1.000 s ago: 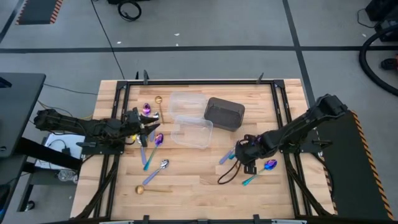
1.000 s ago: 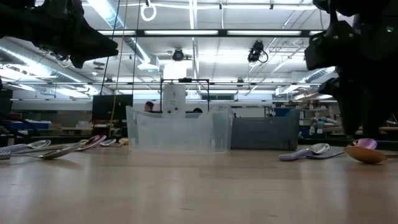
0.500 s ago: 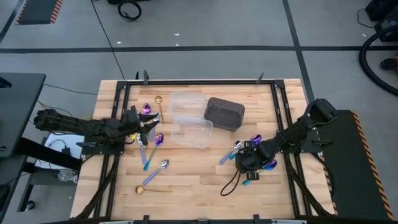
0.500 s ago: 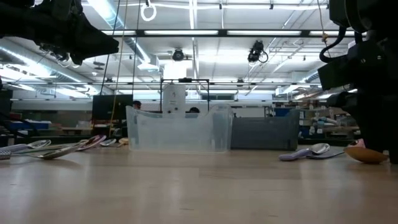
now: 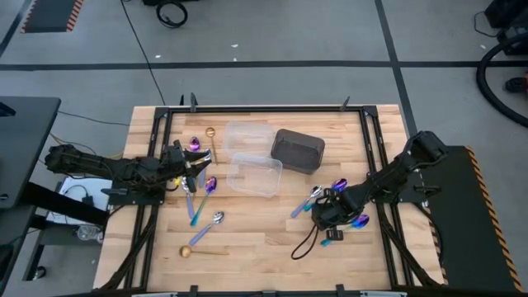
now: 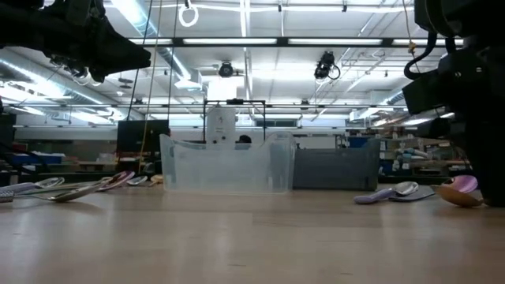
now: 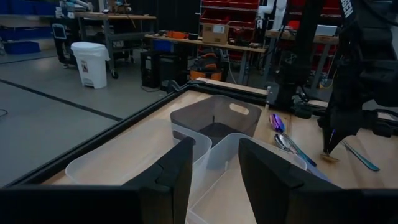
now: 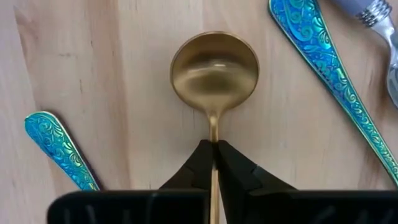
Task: Sort silverware by color (type)
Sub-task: Put the gold spoon into the black bin
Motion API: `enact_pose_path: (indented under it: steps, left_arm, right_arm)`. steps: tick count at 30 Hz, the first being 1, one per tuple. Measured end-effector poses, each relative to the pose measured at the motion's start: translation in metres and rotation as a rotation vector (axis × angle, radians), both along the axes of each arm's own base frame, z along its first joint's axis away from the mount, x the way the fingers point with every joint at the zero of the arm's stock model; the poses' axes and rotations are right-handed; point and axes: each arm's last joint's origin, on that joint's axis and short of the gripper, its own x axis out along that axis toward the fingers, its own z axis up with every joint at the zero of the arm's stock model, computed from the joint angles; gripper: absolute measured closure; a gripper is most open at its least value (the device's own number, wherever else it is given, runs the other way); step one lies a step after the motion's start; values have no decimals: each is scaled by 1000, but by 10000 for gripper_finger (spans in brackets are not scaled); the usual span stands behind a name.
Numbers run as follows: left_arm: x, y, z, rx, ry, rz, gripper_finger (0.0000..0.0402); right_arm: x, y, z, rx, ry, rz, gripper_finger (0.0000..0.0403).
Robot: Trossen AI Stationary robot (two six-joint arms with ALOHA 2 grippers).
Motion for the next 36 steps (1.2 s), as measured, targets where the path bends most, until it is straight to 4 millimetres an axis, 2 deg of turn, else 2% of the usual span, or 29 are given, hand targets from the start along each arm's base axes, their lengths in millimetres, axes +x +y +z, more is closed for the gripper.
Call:
enact_pose_path:
  steps: [8, 17, 22, 36]
  left_arm:
    - [0, 0, 0, -34, -16, 1, 262]
    - [0, 0, 0, -98, -44, 2, 262]
    - [0, 0, 0, -152, -68, 5, 262]
    - [1, -2, 0, -201, -82, -38, 262]
  right_arm:
    - [9, -3, 20, -32, -55, -8, 391]
    - [34, -17, 46, -35, -113, 4, 390]
    - [46, -31, 59, -38, -141, -18, 390]
    - [78, -89, 100, -60, -252, -117, 390]
